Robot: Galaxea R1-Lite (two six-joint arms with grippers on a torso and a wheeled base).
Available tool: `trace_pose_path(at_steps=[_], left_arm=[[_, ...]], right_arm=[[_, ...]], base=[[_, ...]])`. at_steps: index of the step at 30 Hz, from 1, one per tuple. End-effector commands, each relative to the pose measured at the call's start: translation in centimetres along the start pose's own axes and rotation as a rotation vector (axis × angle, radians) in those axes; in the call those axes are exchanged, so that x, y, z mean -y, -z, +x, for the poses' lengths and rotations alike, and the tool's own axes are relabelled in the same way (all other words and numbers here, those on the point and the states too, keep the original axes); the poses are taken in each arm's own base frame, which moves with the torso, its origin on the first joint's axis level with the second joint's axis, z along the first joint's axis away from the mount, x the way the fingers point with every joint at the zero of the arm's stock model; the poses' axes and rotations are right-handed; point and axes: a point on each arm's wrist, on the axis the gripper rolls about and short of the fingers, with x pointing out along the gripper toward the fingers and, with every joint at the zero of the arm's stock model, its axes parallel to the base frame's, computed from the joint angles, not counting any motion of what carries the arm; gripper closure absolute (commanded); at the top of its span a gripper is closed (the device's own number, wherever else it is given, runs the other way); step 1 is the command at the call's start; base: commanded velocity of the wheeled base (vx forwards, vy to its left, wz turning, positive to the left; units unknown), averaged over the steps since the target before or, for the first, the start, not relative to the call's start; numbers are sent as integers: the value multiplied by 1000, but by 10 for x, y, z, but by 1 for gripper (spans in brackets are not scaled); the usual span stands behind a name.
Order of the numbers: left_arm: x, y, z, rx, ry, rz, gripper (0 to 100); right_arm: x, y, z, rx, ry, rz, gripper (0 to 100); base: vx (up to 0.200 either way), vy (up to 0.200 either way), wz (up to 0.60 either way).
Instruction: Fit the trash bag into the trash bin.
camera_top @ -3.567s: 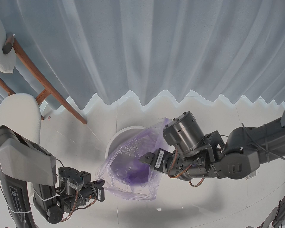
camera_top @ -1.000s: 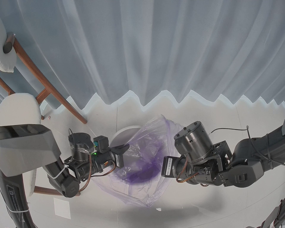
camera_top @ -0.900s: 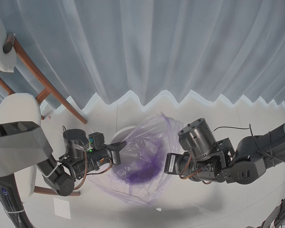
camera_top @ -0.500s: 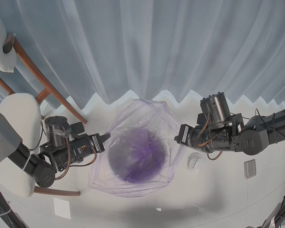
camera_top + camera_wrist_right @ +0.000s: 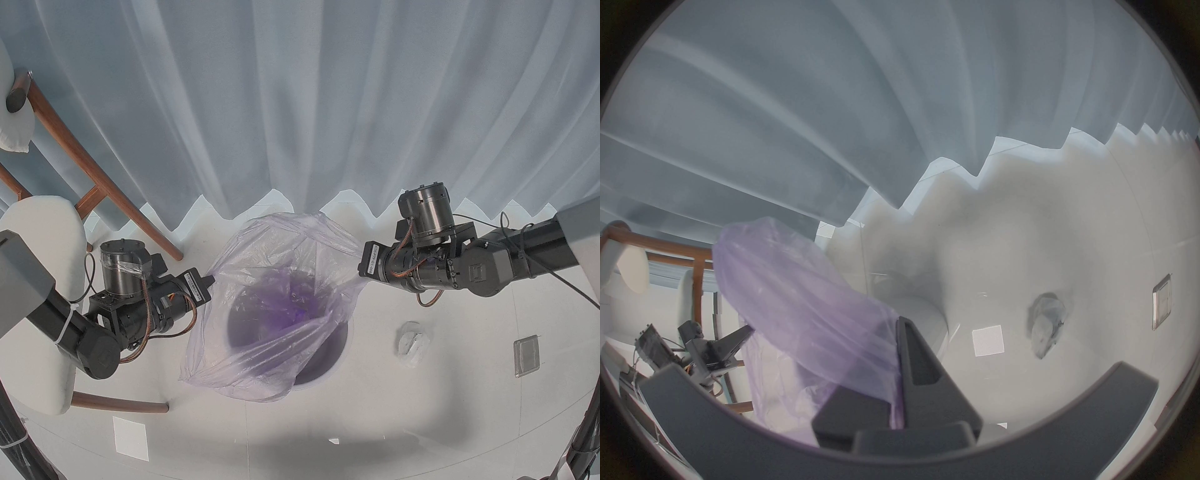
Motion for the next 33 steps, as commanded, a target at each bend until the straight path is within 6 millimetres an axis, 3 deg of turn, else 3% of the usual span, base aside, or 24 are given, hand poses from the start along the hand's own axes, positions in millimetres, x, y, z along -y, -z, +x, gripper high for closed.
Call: trace_pose_path(at_steps=[1,10,18,23,27,33], left_arm=[[-12,12,22,-43,-39,-18,100],[-36,14,50,-30,-97,-31,100],[-42,0,61,12,-100,-39,100],[-37,-1,64,17,-86,-34,100],[-36,2,63,-2,-91,-35,100],[-41,10,59,-45,-147,-42,100]], right_arm=[[17,4,39,-31,47,-4,100],[32,3,57,-29,75,5,100],[27,-8,69,34,38,20,100],[27,-20,80,46,53,79,100],[25,-32,75,12,88,189,100],[31,-29,73,-71,161,257,100]], base=[[0,0,0],[0,0,0],[0,0,0],[0,0,0],[0,0,0],[0,0,0]])
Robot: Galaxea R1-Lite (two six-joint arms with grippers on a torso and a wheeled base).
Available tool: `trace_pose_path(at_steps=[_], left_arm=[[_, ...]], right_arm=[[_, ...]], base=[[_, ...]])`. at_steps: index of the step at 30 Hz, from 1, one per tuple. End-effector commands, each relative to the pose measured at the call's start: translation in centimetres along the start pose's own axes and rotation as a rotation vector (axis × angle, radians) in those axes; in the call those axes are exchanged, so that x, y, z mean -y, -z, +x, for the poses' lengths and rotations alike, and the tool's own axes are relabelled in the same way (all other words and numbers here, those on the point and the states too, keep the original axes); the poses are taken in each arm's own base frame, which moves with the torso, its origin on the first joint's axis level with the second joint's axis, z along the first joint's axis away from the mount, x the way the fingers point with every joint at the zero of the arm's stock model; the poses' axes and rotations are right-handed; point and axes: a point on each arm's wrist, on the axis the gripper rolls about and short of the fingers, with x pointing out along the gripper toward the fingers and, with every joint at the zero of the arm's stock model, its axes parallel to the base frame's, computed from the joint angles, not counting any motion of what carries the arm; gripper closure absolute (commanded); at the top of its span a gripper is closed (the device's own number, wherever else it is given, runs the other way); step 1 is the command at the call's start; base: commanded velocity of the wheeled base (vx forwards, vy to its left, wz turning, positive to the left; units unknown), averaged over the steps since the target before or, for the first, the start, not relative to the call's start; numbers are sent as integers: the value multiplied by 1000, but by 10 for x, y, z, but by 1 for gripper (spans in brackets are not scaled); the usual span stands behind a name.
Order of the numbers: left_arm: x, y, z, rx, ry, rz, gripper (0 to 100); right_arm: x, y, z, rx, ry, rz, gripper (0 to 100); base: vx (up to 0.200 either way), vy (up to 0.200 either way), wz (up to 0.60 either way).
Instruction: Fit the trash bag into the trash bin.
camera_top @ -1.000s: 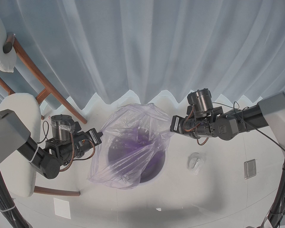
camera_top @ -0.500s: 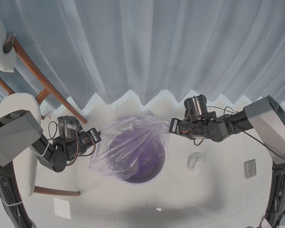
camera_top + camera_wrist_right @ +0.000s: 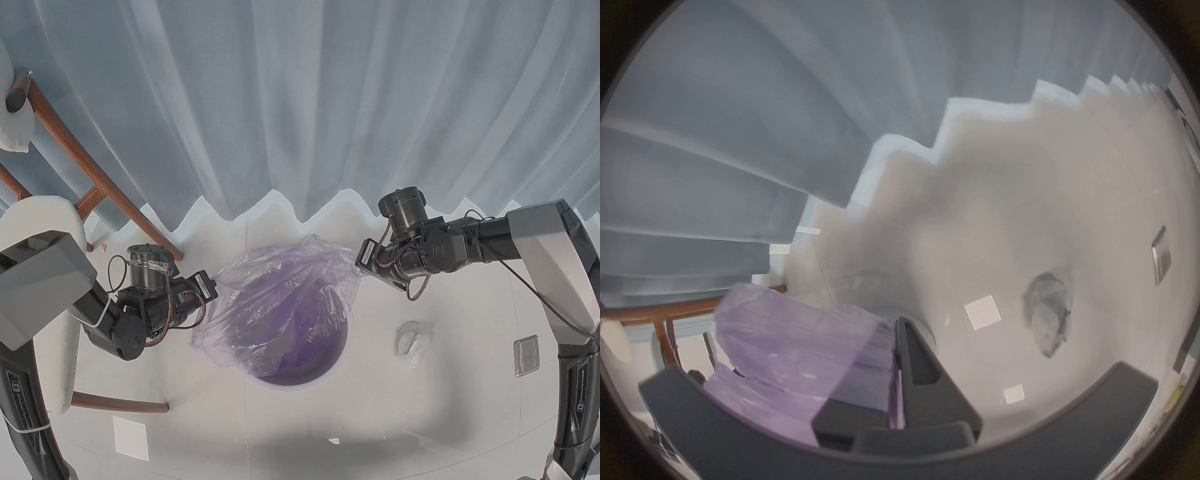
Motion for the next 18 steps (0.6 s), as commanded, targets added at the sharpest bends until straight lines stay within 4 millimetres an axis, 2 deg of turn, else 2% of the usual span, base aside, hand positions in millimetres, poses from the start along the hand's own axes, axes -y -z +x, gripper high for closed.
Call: trace_pose_path(at_steps=[1,5,8,11,15,16,18], left_arm=[[-4,7,-3,-36,-71,-3,100],[-9,18,-6,-93,-147,-12,100],[-10,18,-6,-93,-168,-51,100],[-4,16,-9,-80,-155,-140,100],[6,13,-21,-71,-136,-152,100],[7,13,-23,-70,-133,-151,100],[9,14,-27,-71,-129,-149,100]], right_arm=[[6,-5,3,-20,38,45,100],[13,-1,5,-48,71,49,100],[15,1,7,-57,86,49,100],[15,0,5,-49,85,55,100],[10,-2,-5,-40,72,69,100],[10,-2,-8,-40,72,72,0],[8,-5,-23,-31,57,93,0]], base=[[0,0,0],[0,0,0],[0,0,0],[0,0,0],[0,0,0],[0,0,0],[0,0,0]])
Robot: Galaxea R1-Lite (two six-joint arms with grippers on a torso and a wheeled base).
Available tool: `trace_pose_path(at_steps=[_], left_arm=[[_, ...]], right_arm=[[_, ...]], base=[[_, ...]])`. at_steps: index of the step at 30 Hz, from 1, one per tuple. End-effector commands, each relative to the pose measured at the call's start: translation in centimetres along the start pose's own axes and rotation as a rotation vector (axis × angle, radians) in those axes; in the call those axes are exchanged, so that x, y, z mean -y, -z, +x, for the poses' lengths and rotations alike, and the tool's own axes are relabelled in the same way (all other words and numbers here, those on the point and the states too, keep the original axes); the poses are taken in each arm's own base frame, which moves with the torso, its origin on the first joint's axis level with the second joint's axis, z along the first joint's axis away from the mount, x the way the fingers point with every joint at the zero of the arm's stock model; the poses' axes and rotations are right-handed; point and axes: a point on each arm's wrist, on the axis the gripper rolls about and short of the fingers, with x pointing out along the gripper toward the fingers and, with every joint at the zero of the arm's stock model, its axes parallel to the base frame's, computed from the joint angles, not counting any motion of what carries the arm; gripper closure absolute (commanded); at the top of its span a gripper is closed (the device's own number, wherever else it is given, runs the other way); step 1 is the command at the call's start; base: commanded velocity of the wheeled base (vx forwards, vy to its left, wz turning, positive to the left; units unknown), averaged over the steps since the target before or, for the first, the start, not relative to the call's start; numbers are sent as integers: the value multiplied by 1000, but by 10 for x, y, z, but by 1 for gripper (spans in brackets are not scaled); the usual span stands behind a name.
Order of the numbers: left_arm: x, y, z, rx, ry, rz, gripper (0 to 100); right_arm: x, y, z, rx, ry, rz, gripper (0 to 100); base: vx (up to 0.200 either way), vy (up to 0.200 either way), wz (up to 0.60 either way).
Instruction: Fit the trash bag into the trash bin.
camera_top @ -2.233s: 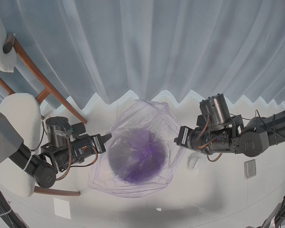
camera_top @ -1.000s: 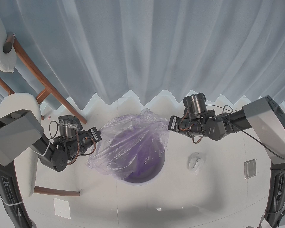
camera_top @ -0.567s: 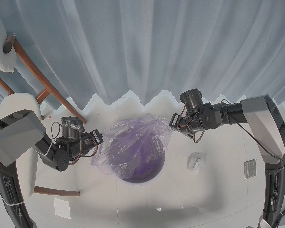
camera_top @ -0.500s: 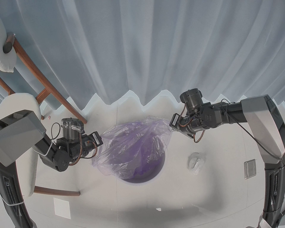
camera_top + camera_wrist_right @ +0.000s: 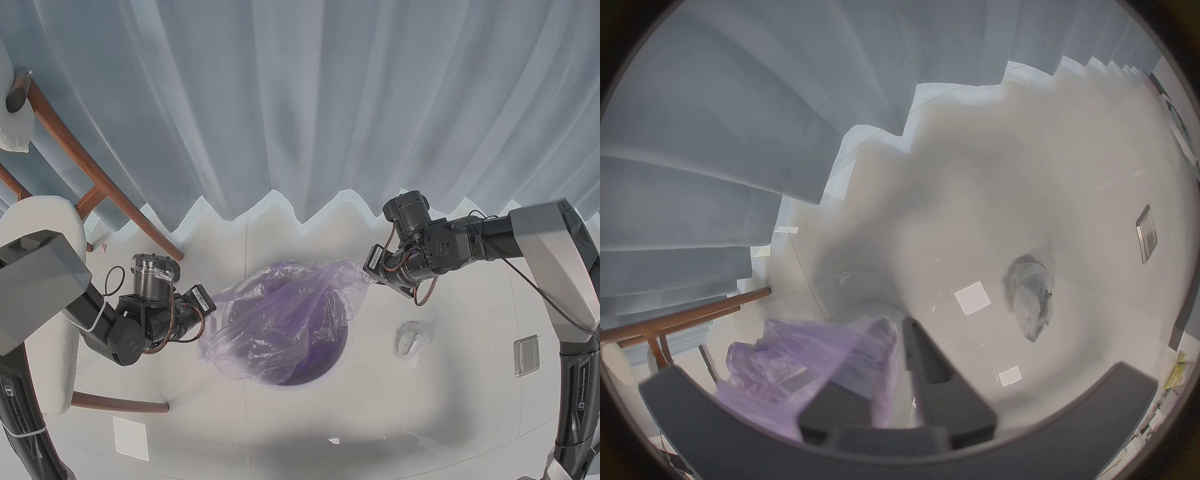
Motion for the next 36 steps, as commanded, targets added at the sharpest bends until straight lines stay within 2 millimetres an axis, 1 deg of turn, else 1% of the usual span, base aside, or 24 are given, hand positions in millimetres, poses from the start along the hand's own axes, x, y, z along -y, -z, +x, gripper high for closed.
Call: trace_pose_path(at_steps=[1,2,3,4,5,8,10,12,14,15,16,18,20,23,24,25,29,33,35,36], left_arm=[[8,0,-16,7,25,6,100],[8,1,-19,5,25,7,100],[8,1,-19,5,25,7,100],[7,2,-24,4,24,7,100],[6,3,-26,1,21,7,100],[3,7,-29,-12,10,10,100],[1,11,-34,-24,5,15,100],[2,18,-40,-43,5,25,100],[0,24,-44,-58,3,34,100],[0,24,-44,-58,3,34,100],[1,27,-46,-58,10,38,100],[0,28,-48,-48,17,42,100],[-1,30,-50,-45,24,43,100],[-4,35,-53,-49,16,47,100],[-4,35,-53,-49,16,47,100],[-6,41,-56,-52,9,53,100],[-13,52,-63,-60,15,58,100],[-15,59,-68,-62,34,66,100],[-15,62,-70,-64,39,70,100],[-15,62,-70,-63,40,70,100]], right_arm=[[-6,-7,-33,25,-43,51,0],[-8,-9,-42,20,-70,91,0],[-8,-9,-42,20,-70,91,0],[-13,-9,-54,-15,-119,150,0],[-15,-8,-58,-31,-133,166,0],[-22,0,-65,-60,-135,167,0],[-30,8,-69,-71,-150,163,0],[-46,19,-80,-85,-188,156,0],[-61,36,-87,-113,-219,134,0],[-61,36,-87,-113,-219,134,0],[-71,51,-89,-140,-231,101,0],[-77,64,-87,-160,-228,70,0],[-78,73,-76,-152,-198,27,0],[-77,80,-59,-109,-142,-57,0],[-77,80,-59,-109,-142,-57,0],[-78,84,-53,-91,-128,-120,0],[-84,85,-50,-81,-145,-164,0],[-92,90,-44,-82,-159,-172,0],[-96,94,-45,-87,-172,-174,0],[-98,97,-46,-93,-174,-170,100]], base=[[0,0,0],[0,0,0],[0,0,0],[0,0,0],[0,0,0],[0,0,0],[0,0,0],[0,0,0],[0,0,0],[0,0,0],[0,0,0],[0,0,0],[0,0,0],[0,0,0],[0,0,0],[0,0,0],[0,0,0],[0,0,0],[0,0,0],[0,0,0]])
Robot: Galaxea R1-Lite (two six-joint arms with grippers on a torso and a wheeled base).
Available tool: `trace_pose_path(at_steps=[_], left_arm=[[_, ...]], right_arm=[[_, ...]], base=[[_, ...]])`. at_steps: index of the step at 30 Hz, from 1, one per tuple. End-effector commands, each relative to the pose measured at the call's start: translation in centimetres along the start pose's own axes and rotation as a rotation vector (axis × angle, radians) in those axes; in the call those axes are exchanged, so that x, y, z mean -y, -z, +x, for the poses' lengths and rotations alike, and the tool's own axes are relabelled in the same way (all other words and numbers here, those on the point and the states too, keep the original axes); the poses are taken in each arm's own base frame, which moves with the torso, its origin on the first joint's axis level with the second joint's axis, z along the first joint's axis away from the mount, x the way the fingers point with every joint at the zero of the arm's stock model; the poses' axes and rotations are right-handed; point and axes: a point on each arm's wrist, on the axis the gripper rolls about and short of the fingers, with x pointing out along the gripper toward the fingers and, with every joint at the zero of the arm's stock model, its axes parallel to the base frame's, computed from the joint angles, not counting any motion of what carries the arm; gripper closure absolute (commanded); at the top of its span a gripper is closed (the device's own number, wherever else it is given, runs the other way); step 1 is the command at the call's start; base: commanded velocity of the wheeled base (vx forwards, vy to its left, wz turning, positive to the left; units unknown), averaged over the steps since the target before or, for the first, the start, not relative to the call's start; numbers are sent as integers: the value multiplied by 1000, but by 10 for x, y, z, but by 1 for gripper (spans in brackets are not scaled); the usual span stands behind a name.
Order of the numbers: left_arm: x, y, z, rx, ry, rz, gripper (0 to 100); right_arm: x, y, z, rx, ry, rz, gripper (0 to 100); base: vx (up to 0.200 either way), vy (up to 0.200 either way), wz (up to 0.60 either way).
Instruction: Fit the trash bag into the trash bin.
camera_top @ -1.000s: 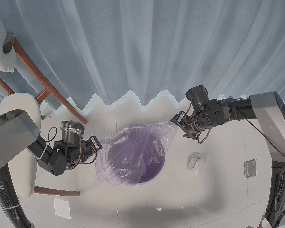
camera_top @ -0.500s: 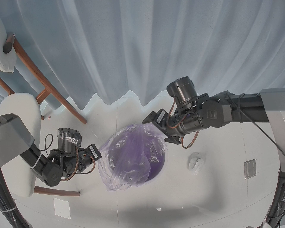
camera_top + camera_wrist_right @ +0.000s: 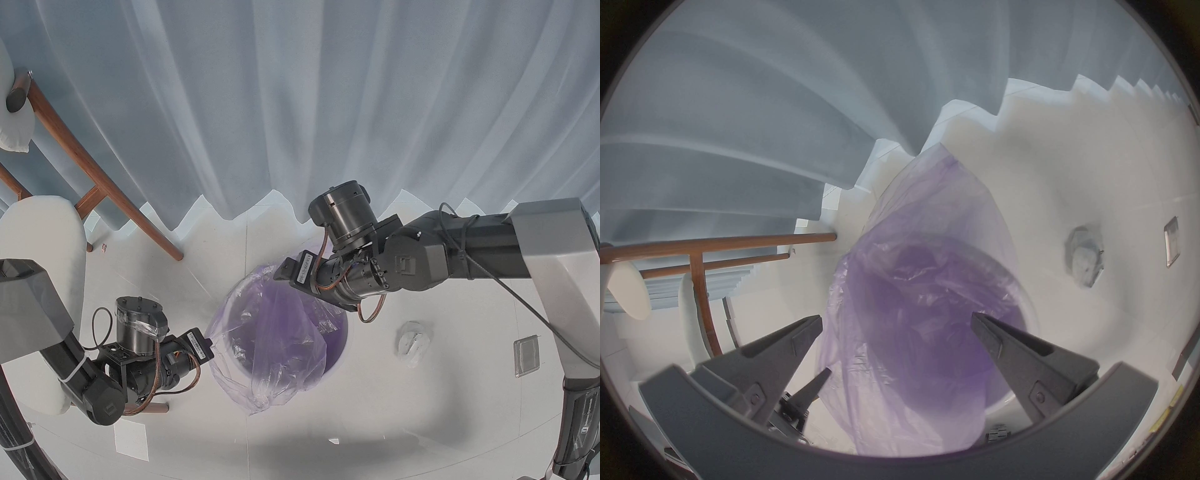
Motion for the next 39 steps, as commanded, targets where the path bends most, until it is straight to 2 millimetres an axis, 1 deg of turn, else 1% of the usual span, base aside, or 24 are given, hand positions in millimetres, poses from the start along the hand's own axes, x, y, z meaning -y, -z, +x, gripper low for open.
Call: trace_pose_path(at_steps=[1,5,6,9,12,13,14,16,17,18,20,21,23,24,26,28,30,31,32,35,37,39], left_arm=[[-2,7,-4,-20,-4,7,100],[1,4,-11,-7,13,7,100],[3,2,-15,3,25,6,100],[6,-1,-20,16,45,6,100],[9,1,-28,9,66,14,100],[9,1,-28,7,65,14,100],[9,5,-31,-5,67,21,100],[8,10,-34,-21,63,26,100],[8,11,-34,-23,63,27,100],[8,14,-36,-34,62,35,100],[9,18,-37,-42,65,49,100],[10,18,-37,-42,65,54,100],[7,20,-38,-52,55,93,100],[2,22,-39,-60,38,124,100],[-1,21,-39,-62,31,159,100],[0,23,-39,-71,37,174,100],[3,28,-38,-87,47,189,100],[3,28,-38,-87,47,189,100],[6,38,-36,-124,57,211,100],[7,50,-30,-176,53,235,100],[6,55,-28,-194,46,245,100],[2,69,-20,-250,19,272,100]], right_arm=[[-6,11,9,-23,-2,0,100],[-7,10,-1,-17,-9,24,100],[-7,6,-9,-8,-17,36,100],[-1,6,-13,-16,-3,41,100],[17,5,-26,-22,36,55,100],[18,4,-27,-23,36,56,100],[28,2,-35,-17,48,70,100],[36,3,-37,-15,57,75,100],[37,2,-37,-10,55,77,100],[44,-6,-43,23,49,91,100],[53,-12,-53,46,54,104,100],[56,-13,-55,47,58,105,100],[72,-17,-65,54,88,115,100],[82,-14,-67,42,113,120,100],[95,-5,-70,13,149,128,100],[111,7,-68,-21,181,138,100],[125,19,-62,-34,195,143,100],[125,19,-62,-34,195,143,100],[134,29,-53,-25,189,144,100],[146,42,-42,-12,176,144,100],[150,47,-37,-20,182,140,100],[156,57,-25,-44,197,121,100]], base=[[0,0,0],[0,0,0],[0,0,0],[0,0,0],[0,0,0],[0,0,0],[0,0,0],[0,0,0],[0,0,0],[0,0,0],[0,0,0],[0,0,0],[0,0,0],[0,0,0],[0,0,0],[0,0,0],[0,0,0],[0,0,0],[0,0,0],[0,0,0],[0,0,0],[0,0,0]])
